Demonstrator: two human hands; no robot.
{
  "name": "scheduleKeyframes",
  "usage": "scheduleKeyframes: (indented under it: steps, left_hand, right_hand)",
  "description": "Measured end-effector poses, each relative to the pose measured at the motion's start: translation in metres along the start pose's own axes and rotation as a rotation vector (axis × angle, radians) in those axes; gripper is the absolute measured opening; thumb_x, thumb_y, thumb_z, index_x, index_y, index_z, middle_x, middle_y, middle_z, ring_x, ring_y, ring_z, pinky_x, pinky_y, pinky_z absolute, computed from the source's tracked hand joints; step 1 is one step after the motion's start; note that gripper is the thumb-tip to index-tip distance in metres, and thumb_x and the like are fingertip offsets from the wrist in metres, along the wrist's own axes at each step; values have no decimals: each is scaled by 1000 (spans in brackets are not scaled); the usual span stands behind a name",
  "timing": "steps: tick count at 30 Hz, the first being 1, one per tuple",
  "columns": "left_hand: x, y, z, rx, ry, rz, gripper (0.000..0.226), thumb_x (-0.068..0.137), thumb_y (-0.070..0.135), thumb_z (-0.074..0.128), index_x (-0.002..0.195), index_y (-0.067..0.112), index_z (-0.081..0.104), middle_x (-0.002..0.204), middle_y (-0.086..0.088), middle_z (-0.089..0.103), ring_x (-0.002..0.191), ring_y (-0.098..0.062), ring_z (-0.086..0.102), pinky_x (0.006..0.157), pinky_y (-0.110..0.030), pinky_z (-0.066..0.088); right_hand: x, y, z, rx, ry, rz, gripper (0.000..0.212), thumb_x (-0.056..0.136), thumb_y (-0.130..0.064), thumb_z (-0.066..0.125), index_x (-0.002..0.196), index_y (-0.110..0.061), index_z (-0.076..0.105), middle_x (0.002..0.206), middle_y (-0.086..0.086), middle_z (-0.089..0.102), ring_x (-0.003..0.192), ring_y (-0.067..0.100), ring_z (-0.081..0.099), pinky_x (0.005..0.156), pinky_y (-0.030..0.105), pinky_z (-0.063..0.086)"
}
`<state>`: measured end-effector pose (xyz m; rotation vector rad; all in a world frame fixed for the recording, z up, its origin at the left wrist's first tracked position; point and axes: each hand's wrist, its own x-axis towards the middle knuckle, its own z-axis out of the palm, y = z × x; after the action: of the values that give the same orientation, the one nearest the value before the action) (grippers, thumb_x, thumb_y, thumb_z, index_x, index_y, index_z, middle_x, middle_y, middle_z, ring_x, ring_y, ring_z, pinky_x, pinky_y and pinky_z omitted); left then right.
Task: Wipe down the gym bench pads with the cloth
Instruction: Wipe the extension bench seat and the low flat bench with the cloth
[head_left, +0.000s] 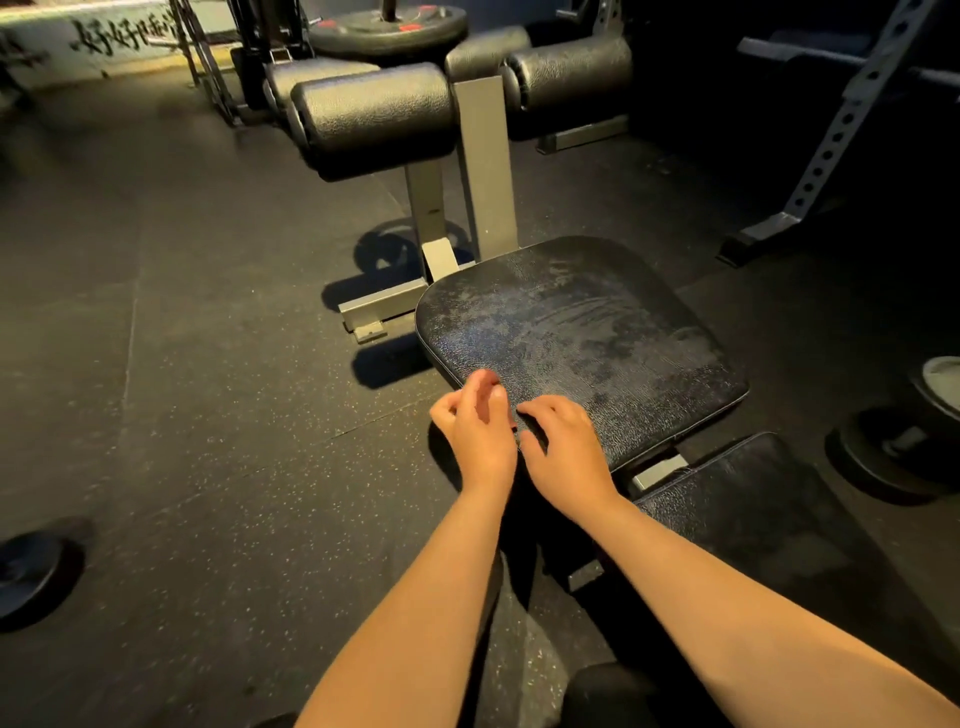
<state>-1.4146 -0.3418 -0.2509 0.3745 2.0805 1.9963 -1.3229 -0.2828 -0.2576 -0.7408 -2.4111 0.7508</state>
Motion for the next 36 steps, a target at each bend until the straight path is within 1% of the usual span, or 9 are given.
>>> scheduleKeyframes:
  steps: [4, 7, 9, 13, 21, 27, 29, 33, 36]
  left_hand:
    - [-32, -14, 1, -7, -29, 60, 23, 96, 26, 62, 110, 40, 74, 124, 11, 39, 113, -7, 60, 101, -30, 52]
    - [-46, -21, -8, 155, -62, 126, 31, 91, 43, 57, 120, 50, 65, 119, 30, 35, 120, -14, 52, 106, -38, 47]
    - [-42, -17, -13, 168, -97, 169, 32, 95, 33, 58, 124, 43, 66, 123, 22, 39, 118, -9, 54, 104, -36, 49]
    - [-15, 0, -17, 124, -40, 164, 27, 101, 4, 52, 121, 14, 67, 128, -6, 44, 102, 24, 48, 89, -5, 46]
    - [-49, -11, -15, 21, -148, 88, 35, 102, 10, 55, 136, 14, 60, 126, 6, 37, 111, 10, 56, 99, -15, 48]
    - [-44, -5, -25, 89, -195, 145, 31, 102, 10, 56, 128, 24, 63, 126, -2, 38, 97, 22, 51, 74, -8, 51]
    - [-22, 1, -23, 97, -139, 171, 30, 103, 12, 55, 118, 38, 61, 130, 0, 34, 100, 21, 50, 84, -14, 52]
    - [0, -6, -6, 163, -58, 62, 34, 104, 26, 52, 138, 26, 57, 137, -1, 33, 119, -7, 48, 105, -25, 42]
    - [-18, -17, -5, 58, -103, 83, 31, 104, 21, 54, 134, 28, 60, 132, 0, 35, 113, 2, 54, 102, -20, 45]
  right_hand:
    - [4, 5, -6, 99, -42, 27, 34, 91, -3, 57, 122, -13, 66, 121, 4, 61, 117, 21, 52, 102, 22, 33]
    - [-2, 1, -7, 125, -20, 62, 31, 90, -4, 54, 116, -16, 66, 118, 0, 62, 113, 18, 53, 99, 26, 38]
    - [-4, 2, -6, 95, -27, 22, 30, 92, -10, 55, 119, -17, 64, 120, 0, 61, 115, 19, 52, 103, 30, 39]
    - [-5, 5, -4, 34, -36, 5, 33, 96, -21, 56, 127, -14, 61, 126, 1, 59, 122, 20, 50, 109, 33, 37]
    - [-7, 1, -5, 128, 37, 46, 27, 98, -15, 55, 124, -15, 64, 124, -2, 61, 117, 11, 51, 102, 16, 32]
    - [-7, 1, -4, 115, 32, 52, 28, 100, -21, 53, 125, -15, 64, 124, 0, 62, 118, 15, 53, 102, 25, 38]
    - [-6, 4, -3, 103, 24, 52, 30, 100, -24, 54, 127, -15, 63, 124, 0, 60, 120, 18, 52, 104, 32, 41]
    - [-1, 1, -2, 94, 2, 101, 33, 97, -24, 59, 129, -17, 62, 122, 1, 60, 117, 20, 51, 101, 29, 39]
    - [3, -4, -1, 114, 18, 131, 31, 97, -23, 58, 127, -18, 63, 118, 2, 60, 114, 19, 50, 96, 24, 35]
